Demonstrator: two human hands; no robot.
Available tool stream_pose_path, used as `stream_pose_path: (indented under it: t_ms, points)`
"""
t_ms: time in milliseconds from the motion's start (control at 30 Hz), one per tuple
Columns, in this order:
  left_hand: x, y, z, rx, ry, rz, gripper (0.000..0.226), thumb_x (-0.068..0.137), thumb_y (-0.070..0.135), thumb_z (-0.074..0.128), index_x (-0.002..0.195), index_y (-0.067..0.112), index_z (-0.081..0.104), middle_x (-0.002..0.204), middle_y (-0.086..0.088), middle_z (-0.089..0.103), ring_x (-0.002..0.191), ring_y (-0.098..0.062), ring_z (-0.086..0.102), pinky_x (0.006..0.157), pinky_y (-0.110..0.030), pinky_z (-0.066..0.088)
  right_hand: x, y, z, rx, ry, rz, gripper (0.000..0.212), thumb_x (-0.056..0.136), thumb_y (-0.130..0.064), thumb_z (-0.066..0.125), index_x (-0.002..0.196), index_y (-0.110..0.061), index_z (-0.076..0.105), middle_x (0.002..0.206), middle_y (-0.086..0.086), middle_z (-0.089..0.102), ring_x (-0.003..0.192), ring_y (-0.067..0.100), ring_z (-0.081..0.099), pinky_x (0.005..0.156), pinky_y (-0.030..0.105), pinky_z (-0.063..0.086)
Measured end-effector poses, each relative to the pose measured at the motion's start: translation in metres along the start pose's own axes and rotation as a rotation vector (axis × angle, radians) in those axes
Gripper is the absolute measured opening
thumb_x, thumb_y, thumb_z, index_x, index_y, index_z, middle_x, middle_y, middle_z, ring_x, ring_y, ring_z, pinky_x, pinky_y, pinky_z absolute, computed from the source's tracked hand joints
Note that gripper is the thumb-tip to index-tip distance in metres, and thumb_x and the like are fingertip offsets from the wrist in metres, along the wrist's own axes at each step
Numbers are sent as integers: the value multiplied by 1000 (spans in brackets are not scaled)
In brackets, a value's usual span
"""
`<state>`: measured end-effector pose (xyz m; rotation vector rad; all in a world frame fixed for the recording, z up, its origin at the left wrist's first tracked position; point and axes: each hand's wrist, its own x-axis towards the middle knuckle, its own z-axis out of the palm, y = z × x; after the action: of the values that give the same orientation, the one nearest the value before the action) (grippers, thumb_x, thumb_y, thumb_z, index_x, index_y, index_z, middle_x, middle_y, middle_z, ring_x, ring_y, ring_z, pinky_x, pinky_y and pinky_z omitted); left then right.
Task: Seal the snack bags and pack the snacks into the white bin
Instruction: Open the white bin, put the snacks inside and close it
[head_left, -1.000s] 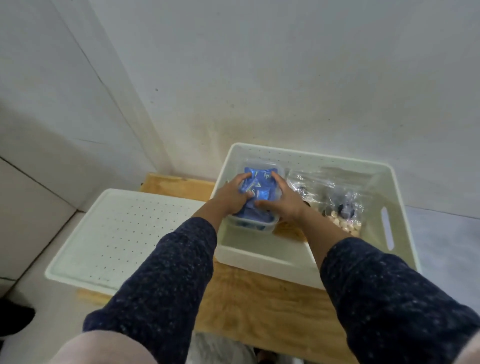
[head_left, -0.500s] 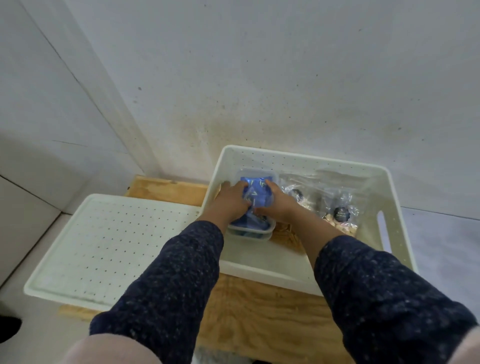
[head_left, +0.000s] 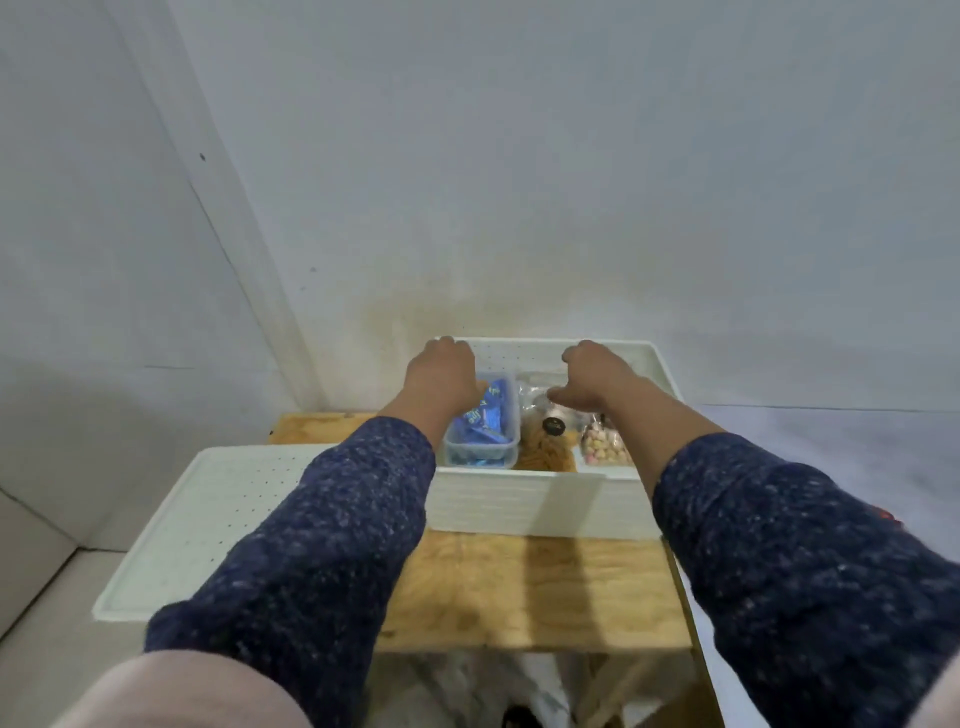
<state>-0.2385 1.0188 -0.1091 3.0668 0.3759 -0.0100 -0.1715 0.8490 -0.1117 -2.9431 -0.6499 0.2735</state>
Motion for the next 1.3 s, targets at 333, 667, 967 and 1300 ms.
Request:
stream_pose_path:
  t_ms: [333,667,967,1300]
  points:
    - [-107,89,22,-259,70,206,59,94,43,46,133,0,40,132,-15,43,127,-30,38,104,-38,36,-174,64,19,131,131,210,65,86,-37,59,137,-4,38,136,13,41,124,31,46,99,37,42]
    - [-190,209,122,-529,82,371,66,91,40,52,142,8,27,144,-11,32,135,-23,28,111,-31,27,-284,197,105,234,188,469,78,84,-40,62,146,-11,25,154,7,25,141,24,28,110,38,34]
    - [-206,304,235,-550,-44,317,100,70,73,54,150,30,11,159,-1,4,148,-24,-1,120,-45,12,-297,308,183,145,130,370,103,64,-68,51,150,-28,11,159,10,8,147,30,6,117,49,20]
    - [-150,351,286,-537,-60,297,108,48,84,57,143,45,26,156,-11,11,144,-37,14,113,-61,18,-219,395,221,238,104,-27,93,61,-75,55,144,-45,23,158,7,6,147,34,2,112,64,16]
